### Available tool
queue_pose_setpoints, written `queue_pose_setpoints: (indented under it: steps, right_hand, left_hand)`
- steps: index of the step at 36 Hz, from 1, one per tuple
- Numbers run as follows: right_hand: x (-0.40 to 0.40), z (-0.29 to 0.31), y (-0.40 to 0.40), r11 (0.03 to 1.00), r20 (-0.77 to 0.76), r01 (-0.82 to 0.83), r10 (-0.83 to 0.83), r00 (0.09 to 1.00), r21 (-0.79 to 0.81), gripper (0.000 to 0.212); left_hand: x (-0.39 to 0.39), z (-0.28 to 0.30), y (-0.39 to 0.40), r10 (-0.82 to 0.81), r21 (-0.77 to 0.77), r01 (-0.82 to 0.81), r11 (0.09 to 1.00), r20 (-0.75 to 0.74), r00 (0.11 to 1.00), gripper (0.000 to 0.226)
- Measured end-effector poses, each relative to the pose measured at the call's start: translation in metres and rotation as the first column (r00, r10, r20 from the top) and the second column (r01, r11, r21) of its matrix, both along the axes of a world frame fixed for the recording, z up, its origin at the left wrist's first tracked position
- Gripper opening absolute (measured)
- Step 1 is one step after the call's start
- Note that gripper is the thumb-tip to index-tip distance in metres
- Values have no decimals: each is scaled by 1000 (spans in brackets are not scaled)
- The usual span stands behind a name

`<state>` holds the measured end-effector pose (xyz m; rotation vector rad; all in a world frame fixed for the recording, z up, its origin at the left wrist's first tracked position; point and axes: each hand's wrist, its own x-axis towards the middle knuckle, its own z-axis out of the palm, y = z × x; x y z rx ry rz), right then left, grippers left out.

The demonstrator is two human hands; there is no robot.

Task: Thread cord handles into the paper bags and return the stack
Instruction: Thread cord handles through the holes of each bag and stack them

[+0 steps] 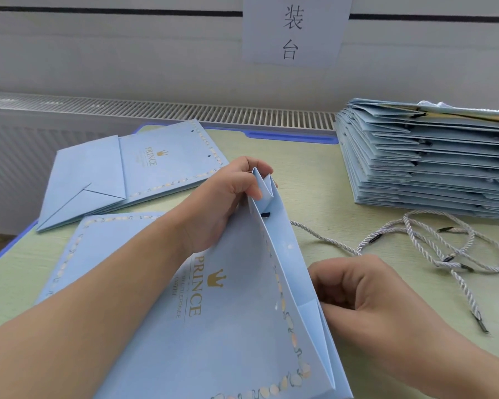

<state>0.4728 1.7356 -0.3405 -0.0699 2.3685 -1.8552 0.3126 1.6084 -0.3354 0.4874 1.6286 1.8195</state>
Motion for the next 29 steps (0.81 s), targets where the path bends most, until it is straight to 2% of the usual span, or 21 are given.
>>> queue_pose_setpoints:
  steps: [13, 20, 25, 29]
  right_hand:
    - [4, -4, -8, 982, 65, -92, 103, 993, -163, 29]
    - [3, -5, -5, 992, -23, 48, -50, 998, -113, 9]
    - [6, -5, -6, 999, -71, -41, 41, 997, 0, 24]
    - [6, -6, -5, 998, -113, -55, 57, 992, 15, 17]
  left_hand:
    - [1, 1, 0, 1, 20, 0, 1000, -13, 1000, 44]
    - [1, 1, 0, -8, 29, 9, 1000, -30, 1000, 44]
    - [1, 2, -1, -13, 43, 14, 999, -31, 999, 45]
    - [1, 3, -2, -18, 66, 20, 998, -25, 1000, 46]
